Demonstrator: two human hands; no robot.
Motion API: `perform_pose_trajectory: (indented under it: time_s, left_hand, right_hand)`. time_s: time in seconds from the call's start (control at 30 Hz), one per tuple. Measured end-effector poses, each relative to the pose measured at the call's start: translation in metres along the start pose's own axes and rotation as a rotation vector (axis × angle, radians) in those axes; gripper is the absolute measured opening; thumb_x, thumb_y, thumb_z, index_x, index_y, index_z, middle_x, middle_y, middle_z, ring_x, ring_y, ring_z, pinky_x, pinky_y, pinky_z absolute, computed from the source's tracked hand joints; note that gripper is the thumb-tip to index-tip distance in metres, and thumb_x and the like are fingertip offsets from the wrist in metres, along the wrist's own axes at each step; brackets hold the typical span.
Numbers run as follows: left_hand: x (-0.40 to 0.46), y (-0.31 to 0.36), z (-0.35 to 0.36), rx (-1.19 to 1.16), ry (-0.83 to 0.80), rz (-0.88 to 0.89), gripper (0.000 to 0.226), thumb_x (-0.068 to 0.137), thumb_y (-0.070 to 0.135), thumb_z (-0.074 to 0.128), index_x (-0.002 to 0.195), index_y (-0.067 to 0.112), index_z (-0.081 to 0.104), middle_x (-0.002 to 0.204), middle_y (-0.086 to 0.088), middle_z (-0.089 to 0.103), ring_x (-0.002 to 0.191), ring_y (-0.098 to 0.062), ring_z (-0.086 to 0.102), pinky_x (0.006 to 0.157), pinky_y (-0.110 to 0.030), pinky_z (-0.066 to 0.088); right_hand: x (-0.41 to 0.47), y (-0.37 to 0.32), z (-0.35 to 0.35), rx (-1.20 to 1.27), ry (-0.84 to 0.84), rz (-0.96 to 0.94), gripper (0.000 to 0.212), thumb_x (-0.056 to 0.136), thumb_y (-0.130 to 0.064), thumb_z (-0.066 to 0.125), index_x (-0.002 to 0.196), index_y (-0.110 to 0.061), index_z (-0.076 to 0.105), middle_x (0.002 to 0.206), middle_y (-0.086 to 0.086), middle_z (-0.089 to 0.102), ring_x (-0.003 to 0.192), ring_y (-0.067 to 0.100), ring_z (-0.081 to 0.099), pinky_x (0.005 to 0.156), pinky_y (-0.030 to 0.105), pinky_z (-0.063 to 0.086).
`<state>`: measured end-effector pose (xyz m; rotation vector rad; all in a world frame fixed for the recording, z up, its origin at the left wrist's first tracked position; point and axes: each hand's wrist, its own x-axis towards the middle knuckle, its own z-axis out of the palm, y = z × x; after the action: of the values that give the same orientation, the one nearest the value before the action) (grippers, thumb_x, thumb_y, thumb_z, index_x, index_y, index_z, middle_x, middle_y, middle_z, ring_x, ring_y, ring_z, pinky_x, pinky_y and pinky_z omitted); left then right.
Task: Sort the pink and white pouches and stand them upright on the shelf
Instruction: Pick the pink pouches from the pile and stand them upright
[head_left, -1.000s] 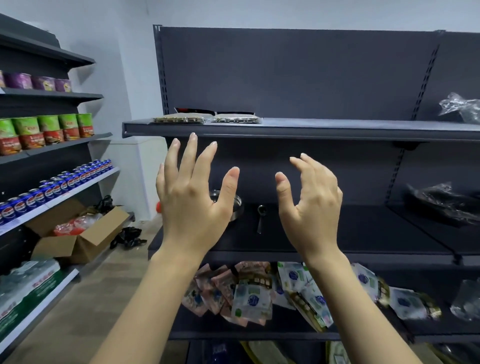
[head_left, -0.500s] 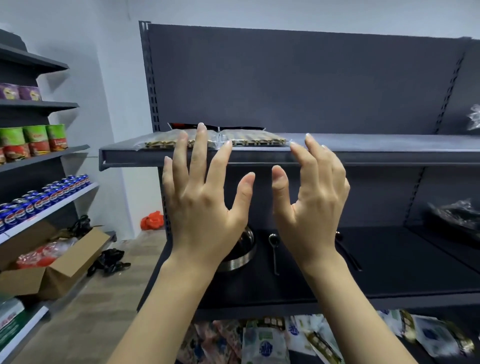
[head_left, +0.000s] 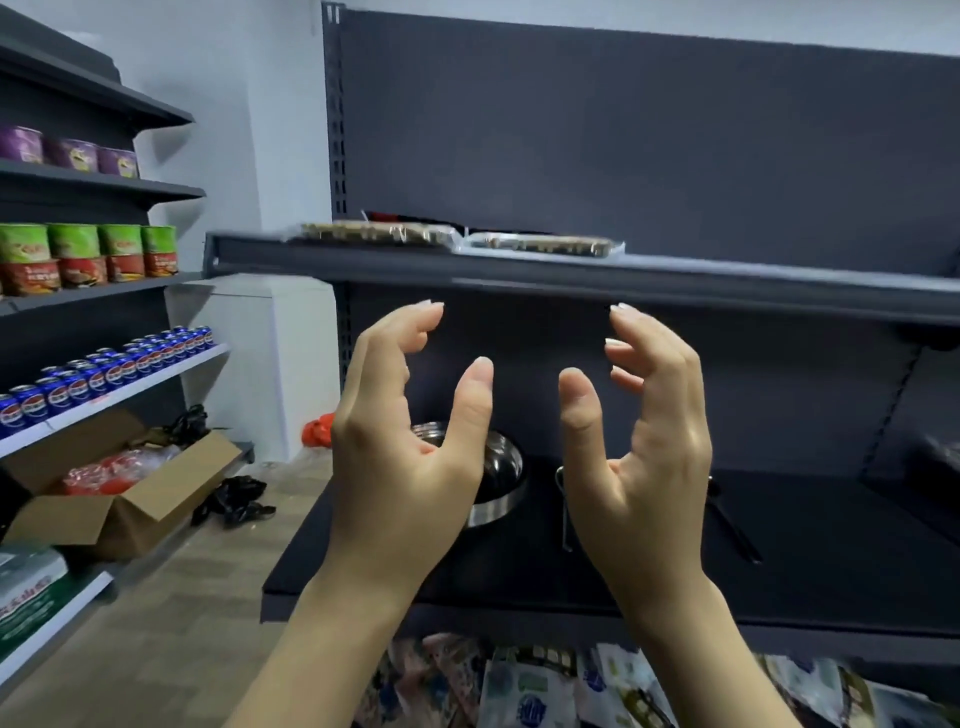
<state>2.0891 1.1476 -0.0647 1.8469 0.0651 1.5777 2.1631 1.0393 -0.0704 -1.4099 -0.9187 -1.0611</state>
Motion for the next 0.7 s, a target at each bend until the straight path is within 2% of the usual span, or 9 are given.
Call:
perform_pose_trajectory:
  time_s: [0.13,0.23,0.37,0.47,0.63,0.7]
  left_hand:
    - [-0.058,-0.029,0.0,0.027,0.026,0.025,0.034,0.084,0.043,0.051,0.117,0.036,0.044,0.114,0.024,0.052,0.11,0.004,0.052,0.092,-0.014,0.042]
    - [-0.117,-0.069,0.0,0.024,0.038,0.027,0.032,0.086,0.04,0.053,0.117,0.034,0.047,0.112,0.02,0.056,0.109,0.001,0.054,0.089,-0.016,0.045]
    - [-0.199,-0.133,0.005,0.036,0.046,0.031,0.032,0.082,0.044,0.053,0.113,0.039,0.048,0.104,0.017,0.059,0.099,-0.003,0.058,0.076,-0.018,0.046]
    - [-0.248,-0.176,0.008,0.028,0.04,-0.021,0.031,0.08,0.046,0.054,0.111,0.043,0.049,0.103,0.019,0.059,0.096,0.0,0.058,0.075,-0.012,0.044]
    - [-0.306,-0.24,0.01,0.069,0.038,-0.061,0.028,0.085,0.042,0.056,0.111,0.04,0.048,0.111,0.022,0.056,0.102,0.004,0.054,0.08,-0.017,0.044]
    - [-0.321,-0.259,0.008,0.08,0.047,-0.081,0.025,0.087,0.036,0.057,0.11,0.041,0.047,0.11,0.023,0.055,0.102,0.003,0.054,0.077,-0.017,0.044]
  right_hand:
    - [-0.065,0.016,-0.002,0.058,-0.038,-0.015,0.037,0.091,-0.025,0.05,0.126,-0.012,0.047,0.126,0.006,0.051,0.113,0.017,0.054,0.096,0.025,0.045]
    - [-0.133,0.041,0.006,0.06,-0.011,-0.057,0.037,0.091,-0.021,0.051,0.124,-0.005,0.05,0.123,0.005,0.051,0.111,0.019,0.055,0.095,0.026,0.046]
    - [-0.226,0.081,0.023,0.067,0.023,-0.124,0.036,0.091,-0.022,0.051,0.121,-0.003,0.054,0.122,0.002,0.05,0.11,0.019,0.056,0.095,0.028,0.046]
    - [-0.279,0.105,0.032,0.063,0.013,-0.133,0.036,0.091,-0.025,0.05,0.12,-0.005,0.055,0.122,-0.001,0.05,0.11,0.017,0.056,0.094,0.025,0.045]
    - [-0.352,0.142,0.05,0.086,-0.013,-0.111,0.033,0.091,-0.028,0.047,0.116,-0.008,0.057,0.116,-0.004,0.052,0.105,0.012,0.056,0.09,0.021,0.045]
    - [-0.376,0.155,0.058,0.091,-0.05,-0.098,0.033,0.091,-0.03,0.046,0.116,-0.01,0.056,0.113,-0.007,0.051,0.103,0.009,0.055,0.089,0.018,0.044]
